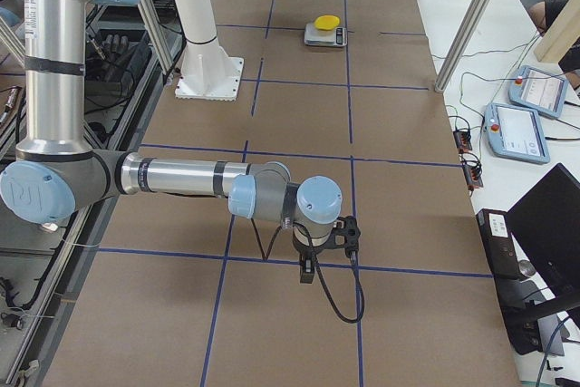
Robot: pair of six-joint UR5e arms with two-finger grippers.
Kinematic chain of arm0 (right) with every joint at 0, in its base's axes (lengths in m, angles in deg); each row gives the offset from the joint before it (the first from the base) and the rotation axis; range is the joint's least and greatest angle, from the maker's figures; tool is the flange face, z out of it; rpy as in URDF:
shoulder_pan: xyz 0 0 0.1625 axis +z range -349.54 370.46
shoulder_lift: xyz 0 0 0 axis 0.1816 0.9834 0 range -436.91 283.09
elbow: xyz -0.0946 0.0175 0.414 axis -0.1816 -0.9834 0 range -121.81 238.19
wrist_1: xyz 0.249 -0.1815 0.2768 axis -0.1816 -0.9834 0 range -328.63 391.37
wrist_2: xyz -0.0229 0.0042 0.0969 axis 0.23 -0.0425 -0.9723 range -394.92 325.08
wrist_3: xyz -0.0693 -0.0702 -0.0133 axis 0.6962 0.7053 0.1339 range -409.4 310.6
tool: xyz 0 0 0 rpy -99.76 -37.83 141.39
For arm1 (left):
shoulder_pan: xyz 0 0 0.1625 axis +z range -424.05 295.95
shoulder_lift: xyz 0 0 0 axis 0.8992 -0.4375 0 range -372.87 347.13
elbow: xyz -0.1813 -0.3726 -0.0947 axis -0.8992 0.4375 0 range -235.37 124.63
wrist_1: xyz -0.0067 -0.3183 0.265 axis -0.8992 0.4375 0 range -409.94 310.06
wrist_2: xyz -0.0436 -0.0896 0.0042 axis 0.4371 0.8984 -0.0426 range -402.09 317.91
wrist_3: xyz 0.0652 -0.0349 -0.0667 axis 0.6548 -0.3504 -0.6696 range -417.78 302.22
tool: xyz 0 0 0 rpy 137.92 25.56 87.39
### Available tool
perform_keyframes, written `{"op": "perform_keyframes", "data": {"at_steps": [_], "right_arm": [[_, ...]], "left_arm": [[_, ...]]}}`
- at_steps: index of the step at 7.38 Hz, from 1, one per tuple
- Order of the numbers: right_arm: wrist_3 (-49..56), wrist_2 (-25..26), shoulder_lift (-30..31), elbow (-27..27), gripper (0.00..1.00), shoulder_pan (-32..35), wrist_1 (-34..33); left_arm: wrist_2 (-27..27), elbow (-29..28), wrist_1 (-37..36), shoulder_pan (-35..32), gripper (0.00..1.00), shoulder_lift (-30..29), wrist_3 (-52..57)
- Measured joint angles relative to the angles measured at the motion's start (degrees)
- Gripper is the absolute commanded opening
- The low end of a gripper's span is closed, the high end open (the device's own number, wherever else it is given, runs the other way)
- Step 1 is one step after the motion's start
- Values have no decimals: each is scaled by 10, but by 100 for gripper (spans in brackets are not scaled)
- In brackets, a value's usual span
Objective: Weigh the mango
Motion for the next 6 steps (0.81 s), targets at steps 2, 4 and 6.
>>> {"op": "perform_keyframes", "data": {"at_steps": [2,4,6], "right_arm": [[0,0,0,0,100,0,0],[0,0,0,0,100,0,0],[0,0,0,0,100,0,0]], "left_arm": [[4,-4,-3,-24,100,31,26],[5,-4,-1,-34,100,46,30],[4,-5,0,-38,100,50,31]]}}
